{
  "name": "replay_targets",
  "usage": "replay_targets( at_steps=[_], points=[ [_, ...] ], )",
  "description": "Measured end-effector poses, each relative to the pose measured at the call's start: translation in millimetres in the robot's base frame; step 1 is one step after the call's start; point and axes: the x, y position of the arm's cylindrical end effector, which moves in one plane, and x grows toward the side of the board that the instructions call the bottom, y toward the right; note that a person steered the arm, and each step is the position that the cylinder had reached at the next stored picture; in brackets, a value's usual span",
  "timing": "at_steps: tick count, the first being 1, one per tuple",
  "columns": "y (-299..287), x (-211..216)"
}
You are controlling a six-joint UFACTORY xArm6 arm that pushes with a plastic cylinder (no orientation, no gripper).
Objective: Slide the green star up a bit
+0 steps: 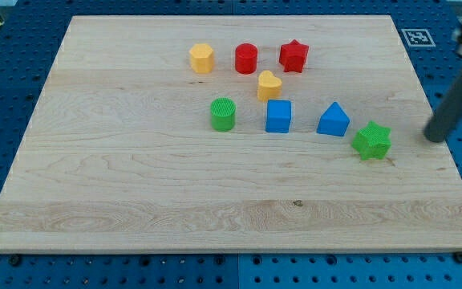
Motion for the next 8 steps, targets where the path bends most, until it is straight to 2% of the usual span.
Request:
replay_targets(
  at_steps=[1,2,3,4,7,8],
  points=[
    [-39.3,51.9],
    [-113.4,54.8],
    [-103.1,60.8],
    [-71.3,45.8],
    [-106.2,28.0],
    [-106.2,10.3]
  ],
)
